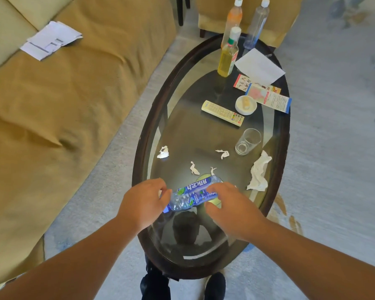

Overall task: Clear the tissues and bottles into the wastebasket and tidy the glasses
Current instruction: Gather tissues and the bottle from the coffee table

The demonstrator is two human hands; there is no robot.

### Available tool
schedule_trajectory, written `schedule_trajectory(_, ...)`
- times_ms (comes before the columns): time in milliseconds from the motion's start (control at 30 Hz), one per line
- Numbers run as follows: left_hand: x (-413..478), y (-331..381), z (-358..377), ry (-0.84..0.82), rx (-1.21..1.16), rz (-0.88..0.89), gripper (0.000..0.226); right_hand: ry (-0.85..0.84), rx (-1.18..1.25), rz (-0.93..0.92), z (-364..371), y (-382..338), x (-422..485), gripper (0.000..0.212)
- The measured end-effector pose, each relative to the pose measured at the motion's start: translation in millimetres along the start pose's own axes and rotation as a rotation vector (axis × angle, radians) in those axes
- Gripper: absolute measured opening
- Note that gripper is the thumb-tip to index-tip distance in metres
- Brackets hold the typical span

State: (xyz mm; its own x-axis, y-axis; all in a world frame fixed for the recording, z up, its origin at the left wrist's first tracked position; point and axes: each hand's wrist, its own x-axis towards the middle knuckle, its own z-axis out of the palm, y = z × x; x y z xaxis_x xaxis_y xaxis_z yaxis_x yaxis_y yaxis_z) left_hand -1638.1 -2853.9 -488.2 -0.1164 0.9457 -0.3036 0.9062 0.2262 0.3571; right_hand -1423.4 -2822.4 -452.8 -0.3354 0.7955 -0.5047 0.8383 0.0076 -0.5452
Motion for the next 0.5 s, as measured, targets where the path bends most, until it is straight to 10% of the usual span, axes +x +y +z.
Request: schedule_trajectory(500, 106, -89, 6, -0.125, 0.003, 0.11, 0.023, 0.011, 0.051, 0.134, 47, -39, 78, 0.039)
